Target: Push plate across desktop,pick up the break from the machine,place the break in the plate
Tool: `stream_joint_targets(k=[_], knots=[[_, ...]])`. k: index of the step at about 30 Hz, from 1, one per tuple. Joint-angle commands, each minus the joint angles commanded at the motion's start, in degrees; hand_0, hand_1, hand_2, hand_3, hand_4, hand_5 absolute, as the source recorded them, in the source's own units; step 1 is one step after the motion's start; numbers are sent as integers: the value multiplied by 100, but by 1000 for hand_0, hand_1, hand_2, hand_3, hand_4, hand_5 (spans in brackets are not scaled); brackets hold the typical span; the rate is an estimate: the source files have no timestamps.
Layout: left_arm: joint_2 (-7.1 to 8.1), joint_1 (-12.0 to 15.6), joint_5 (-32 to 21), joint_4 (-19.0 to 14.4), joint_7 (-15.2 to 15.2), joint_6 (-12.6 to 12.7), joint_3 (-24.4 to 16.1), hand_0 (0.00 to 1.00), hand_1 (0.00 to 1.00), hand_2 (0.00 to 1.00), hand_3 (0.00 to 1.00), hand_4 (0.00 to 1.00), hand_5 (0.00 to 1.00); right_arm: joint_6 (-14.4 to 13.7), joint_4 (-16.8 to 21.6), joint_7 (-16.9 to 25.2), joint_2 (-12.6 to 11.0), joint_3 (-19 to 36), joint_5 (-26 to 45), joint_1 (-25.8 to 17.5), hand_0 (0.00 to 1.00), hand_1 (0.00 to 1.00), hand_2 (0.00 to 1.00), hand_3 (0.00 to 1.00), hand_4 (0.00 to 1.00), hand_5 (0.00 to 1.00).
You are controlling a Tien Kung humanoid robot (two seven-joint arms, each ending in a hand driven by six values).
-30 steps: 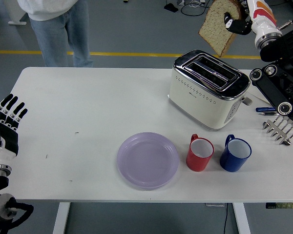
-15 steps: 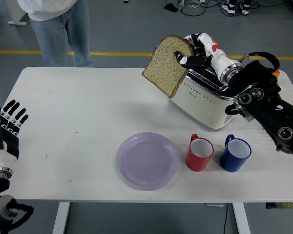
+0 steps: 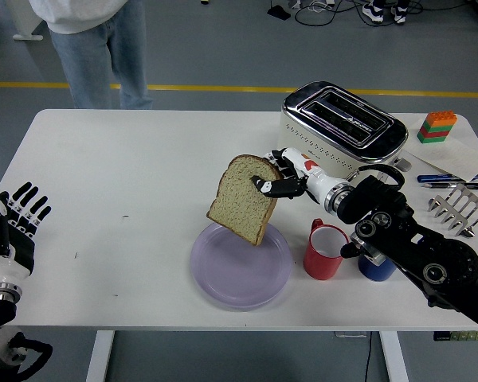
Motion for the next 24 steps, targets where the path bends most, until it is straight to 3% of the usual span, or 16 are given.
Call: stream_joint_targets(k=[15,24], knots=[[-33,-22,-12,19,-45,31,2,771,764,822,748,495,998,-167,53,53,132,-578,59,-357,71,150,363,457,397,2],[-46,-32,-51,11,-79,38,13,771,764,820,750,494,998,-301,-264,244,298,-794,-114,-385,77,156,364,459,389,2]])
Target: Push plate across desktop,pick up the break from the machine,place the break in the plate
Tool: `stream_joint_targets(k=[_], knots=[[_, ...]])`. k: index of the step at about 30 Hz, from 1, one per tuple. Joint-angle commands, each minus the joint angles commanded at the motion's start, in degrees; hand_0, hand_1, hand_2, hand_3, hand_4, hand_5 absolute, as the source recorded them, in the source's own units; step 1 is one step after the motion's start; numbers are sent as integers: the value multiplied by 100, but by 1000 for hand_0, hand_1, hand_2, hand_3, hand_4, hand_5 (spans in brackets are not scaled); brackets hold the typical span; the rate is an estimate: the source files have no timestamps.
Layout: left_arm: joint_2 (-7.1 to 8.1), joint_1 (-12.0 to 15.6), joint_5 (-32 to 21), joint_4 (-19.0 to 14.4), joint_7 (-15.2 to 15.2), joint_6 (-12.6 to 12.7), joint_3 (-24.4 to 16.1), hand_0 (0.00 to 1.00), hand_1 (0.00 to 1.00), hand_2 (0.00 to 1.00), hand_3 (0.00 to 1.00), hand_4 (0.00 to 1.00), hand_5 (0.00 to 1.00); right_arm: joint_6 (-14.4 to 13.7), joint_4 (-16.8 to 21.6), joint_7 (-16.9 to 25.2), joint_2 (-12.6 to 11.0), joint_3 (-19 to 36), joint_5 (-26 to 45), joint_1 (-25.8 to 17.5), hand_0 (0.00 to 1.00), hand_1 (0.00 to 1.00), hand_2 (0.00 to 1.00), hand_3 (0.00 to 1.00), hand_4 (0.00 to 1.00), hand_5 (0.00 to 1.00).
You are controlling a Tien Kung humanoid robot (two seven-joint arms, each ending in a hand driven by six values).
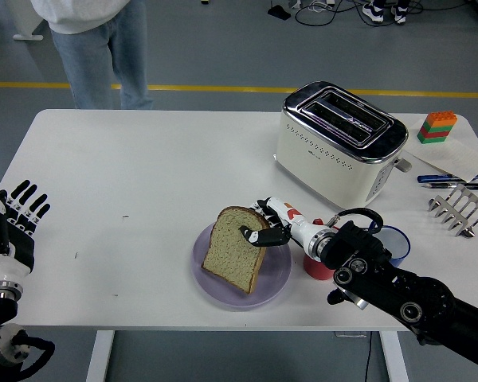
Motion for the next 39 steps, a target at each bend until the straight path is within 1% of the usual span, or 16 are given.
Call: stream_joint_targets(k=[2,4,5,8,9,11,14,15,20,21,26,27,32,33,38,39], knots=[[1,-2,-2,2,-2,3,1,771,764,820,750,494,998,20,-31,16,7,-15,0,6,77,156,364,459,389,2],[0,-6,-7,3,-9,7,1,771,764,819,750,496,998,55,-61,48,7,-18,4,12,104,174,372,466,373,2],[1,-7,-12,4,-19,3,3,771,764,819,750,496,998,172,-87,65,4,-4,-83,15,104,174,372,466,373,2],[2,-7,-19,7,-29,-1,5,771,764,819,750,496,998,323,-115,126,5,7,-210,20,104,174,372,466,373,2],[2,-6,-25,10,-37,-3,6,771,764,818,749,495,998,402,-132,196,7,11,-285,23,276,361,415,482,504,230],[-1,-3,-32,12,-45,-4,7,771,764,818,749,495,998,440,-159,288,18,17,-344,23,276,361,415,482,504,230],[-4,-6,-47,14,-51,-12,19,771,764,818,749,495,998,396,-220,449,36,23,-333,19,276,361,415,482,504,230],[-3,-5,-53,14,-53,-14,23,770,763,816,749,496,998,384,-234,476,38,19,-320,21,405,453,472,506,524,268],[-3,-4,-73,8,-71,-16,38,770,763,816,749,496,998,336,-312,622,49,15,-298,35,405,453,472,506,524,268],[-3,-5,-74,8,-73,-16,39,770,763,816,748,494,998,331,-319,637,50,16,-301,36,469,510,500,515,534,282],[0,-6,-86,10,-95,-6,48,770,763,816,748,494,998,376,-387,644,53,2,-664,41,469,510,500,515,534,282],[0,-1,-90,13,-103,-1,49,770,762,815,746,493,998,359,-411,655,53,-10,-788,38,501,528,514,520,549,299],[-2,18,-100,17,-130,9,56,770,762,815,746,493,998,270,-473,721,52,-36,-1265,39,501,528,514,520,549,299],[-2,16,-101,17,-135,11,62,770,761,815,745,496,998,255,-480,726,52,-39,-1340,44,536,549,525,522,561,317],[-2,6,-102,19,-147,14,79,770,761,815,745,496,998,220,-514,750,62,-51,-1619,60,536,549,525,522,561,317],[-3,5,-102,21,-151,15,81,770,762,815,744,495,998,198,-526,762,65,-50,-1693,61,558,573,546,532,574,342]])
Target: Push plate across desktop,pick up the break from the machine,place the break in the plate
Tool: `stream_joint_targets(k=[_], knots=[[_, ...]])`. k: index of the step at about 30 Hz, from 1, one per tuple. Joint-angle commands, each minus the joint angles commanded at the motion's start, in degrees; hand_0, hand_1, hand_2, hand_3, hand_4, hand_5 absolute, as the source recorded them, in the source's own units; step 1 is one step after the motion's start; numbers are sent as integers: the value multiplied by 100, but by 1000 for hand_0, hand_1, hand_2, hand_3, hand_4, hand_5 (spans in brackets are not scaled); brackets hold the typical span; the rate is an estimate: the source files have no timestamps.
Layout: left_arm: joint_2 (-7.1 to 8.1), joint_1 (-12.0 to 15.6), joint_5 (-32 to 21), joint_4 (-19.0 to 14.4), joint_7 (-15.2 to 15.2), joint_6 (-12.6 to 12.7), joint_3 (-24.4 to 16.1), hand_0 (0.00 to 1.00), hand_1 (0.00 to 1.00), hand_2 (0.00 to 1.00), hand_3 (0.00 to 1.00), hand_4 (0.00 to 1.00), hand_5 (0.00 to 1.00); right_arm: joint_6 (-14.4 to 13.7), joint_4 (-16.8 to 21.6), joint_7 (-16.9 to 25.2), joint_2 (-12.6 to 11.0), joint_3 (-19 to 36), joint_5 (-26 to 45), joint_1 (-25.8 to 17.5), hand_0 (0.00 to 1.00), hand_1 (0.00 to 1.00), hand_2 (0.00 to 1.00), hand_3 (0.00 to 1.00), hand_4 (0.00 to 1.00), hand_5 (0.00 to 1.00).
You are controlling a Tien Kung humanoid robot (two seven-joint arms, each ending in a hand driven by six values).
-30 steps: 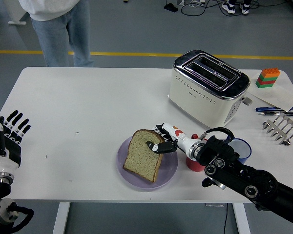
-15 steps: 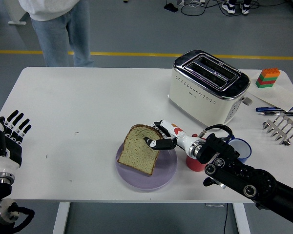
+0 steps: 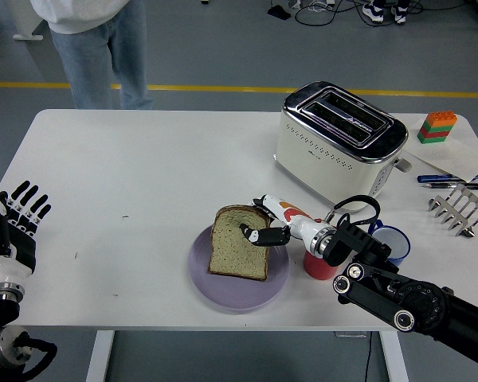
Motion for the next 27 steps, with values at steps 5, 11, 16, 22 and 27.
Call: stream_joint_targets(k=[5,11,16,22,27], knots=[[-4,11,-4,6,-15,6,8,770,762,815,744,495,998,-156,-55,93,10,41,-338,-1,558,573,546,532,574,342],[0,13,-10,0,-33,9,14,770,760,814,744,494,998,-279,-124,180,5,135,-699,20,585,604,571,559,591,370],[-4,8,-10,4,-39,12,11,769,759,814,743,495,998,-251,-136,188,-4,142,-830,23,612,627,607,582,604,387],[-3,-1,-10,-1,-48,16,-6,769,760,814,743,495,998,-258,-64,205,-31,182,-881,35,613,630,609,588,603,390],[-6,-6,-5,-2,-47,16,-9,770,759,814,741,494,998,-291,-74,248,-41,250,-930,47,613,637,617,598,609,397]])
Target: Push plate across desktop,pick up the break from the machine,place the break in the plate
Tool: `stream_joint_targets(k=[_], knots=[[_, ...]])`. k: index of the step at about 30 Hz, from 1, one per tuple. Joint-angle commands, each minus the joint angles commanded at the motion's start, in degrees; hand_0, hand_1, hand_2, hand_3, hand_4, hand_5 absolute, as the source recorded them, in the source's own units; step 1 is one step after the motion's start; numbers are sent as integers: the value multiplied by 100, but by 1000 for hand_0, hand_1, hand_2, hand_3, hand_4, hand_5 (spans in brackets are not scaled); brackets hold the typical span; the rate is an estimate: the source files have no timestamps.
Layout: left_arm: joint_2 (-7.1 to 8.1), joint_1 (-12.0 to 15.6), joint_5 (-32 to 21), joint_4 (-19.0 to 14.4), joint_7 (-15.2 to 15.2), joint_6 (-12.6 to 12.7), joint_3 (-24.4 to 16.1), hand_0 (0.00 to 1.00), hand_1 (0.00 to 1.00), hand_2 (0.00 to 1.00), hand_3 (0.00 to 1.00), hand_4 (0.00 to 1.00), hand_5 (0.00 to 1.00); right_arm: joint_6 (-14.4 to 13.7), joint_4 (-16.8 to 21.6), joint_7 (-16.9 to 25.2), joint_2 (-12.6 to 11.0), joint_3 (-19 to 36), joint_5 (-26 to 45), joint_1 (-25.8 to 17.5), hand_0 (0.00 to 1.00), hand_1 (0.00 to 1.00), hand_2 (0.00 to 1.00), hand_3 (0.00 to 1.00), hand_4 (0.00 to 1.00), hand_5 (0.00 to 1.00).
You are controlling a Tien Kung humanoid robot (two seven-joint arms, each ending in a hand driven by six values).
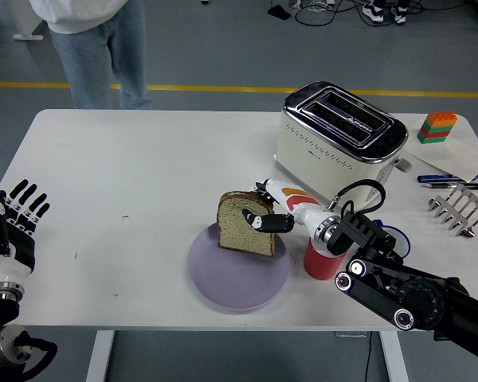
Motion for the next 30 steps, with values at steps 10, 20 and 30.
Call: stream_joint_targets(k=[10,20,30], knots=[[1,1,-4,6,-8,12,-7,770,758,813,738,490,998,91,106,-45,-60,55,-88,-32,559,608,614,612,635,439],[-4,-5,9,13,-8,24,-16,770,757,812,736,487,998,130,635,-72,-244,276,-238,-90,476,552,593,606,641,451],[-11,-5,4,33,-10,46,-26,768,757,811,731,488,998,664,1128,-305,-397,338,-17,-178,385,481,565,587,650,466]])
